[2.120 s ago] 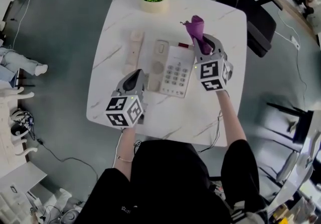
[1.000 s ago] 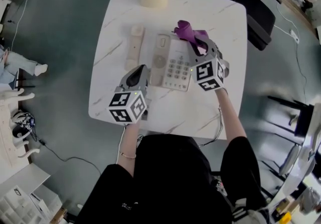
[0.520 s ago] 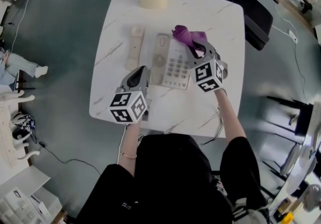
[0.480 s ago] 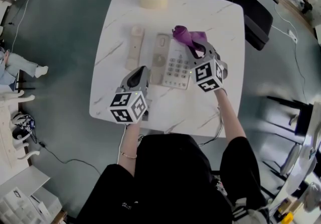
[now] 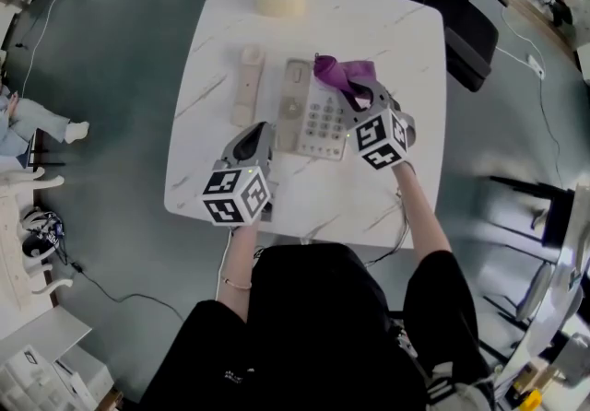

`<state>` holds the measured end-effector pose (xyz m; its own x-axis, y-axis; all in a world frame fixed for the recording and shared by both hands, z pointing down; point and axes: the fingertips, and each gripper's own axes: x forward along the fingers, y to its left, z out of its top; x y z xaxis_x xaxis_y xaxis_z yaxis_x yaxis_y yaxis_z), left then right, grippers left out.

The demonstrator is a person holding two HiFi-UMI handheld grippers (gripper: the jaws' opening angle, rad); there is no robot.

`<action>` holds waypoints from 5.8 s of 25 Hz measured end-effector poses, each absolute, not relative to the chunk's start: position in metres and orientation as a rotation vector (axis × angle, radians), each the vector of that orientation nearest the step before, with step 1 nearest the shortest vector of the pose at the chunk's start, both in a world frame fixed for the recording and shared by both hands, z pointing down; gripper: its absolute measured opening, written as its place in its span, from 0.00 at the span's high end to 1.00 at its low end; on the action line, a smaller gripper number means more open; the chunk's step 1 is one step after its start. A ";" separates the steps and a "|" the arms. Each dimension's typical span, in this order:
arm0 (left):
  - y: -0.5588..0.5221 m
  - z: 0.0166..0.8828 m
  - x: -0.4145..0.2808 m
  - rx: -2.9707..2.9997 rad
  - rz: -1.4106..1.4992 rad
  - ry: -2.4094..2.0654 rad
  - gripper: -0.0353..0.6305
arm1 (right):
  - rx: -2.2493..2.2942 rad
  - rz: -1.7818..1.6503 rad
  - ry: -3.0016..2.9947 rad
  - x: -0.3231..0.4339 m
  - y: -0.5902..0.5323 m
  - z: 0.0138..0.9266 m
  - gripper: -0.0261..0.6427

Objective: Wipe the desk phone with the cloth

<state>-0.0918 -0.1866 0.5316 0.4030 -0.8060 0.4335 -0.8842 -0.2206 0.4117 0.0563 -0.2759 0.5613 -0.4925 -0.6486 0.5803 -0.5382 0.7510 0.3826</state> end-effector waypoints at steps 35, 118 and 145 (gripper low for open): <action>-0.163 0.528 -0.079 2.073 0.180 -1.428 0.95 | 0.744 -0.130 -2.213 0.052 -0.227 0.571 0.91; -0.121 0.521 -0.099 2.071 0.205 -1.482 0.95 | 0.478 0.462 -2.473 0.026 -0.112 0.569 0.91; -0.159 0.512 -0.093 2.099 0.205 -1.493 0.95 | 0.995 0.496 -2.704 0.042 -0.220 0.492 0.91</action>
<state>-0.0929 -0.1589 0.5122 0.3714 -0.8254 0.4252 -0.9095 -0.2314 0.3453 0.0416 -0.2197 0.4924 -0.7476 -0.5852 0.3141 -0.6586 0.7145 -0.2363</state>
